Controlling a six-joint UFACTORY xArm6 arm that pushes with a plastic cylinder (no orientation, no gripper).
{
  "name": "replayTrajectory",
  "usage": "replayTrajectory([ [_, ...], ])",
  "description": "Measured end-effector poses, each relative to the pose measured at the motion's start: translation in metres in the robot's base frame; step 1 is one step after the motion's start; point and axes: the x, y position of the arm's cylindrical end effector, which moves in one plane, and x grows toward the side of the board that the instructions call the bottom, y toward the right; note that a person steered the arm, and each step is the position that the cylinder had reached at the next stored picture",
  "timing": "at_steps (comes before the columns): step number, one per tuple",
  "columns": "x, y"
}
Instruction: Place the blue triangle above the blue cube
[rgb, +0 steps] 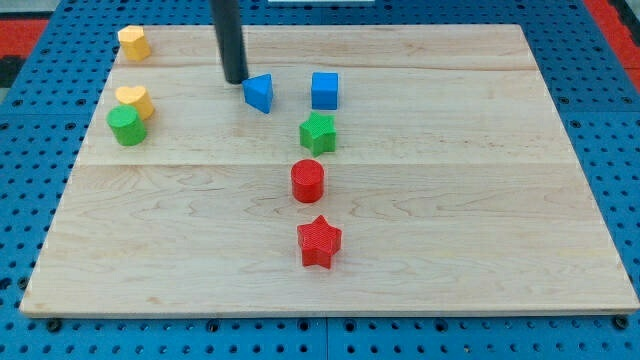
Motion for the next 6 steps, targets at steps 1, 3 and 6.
replayTrajectory([
  [1, 0.066, 0.017],
  [3, -0.007, 0.039],
  [6, -0.048, 0.047],
])
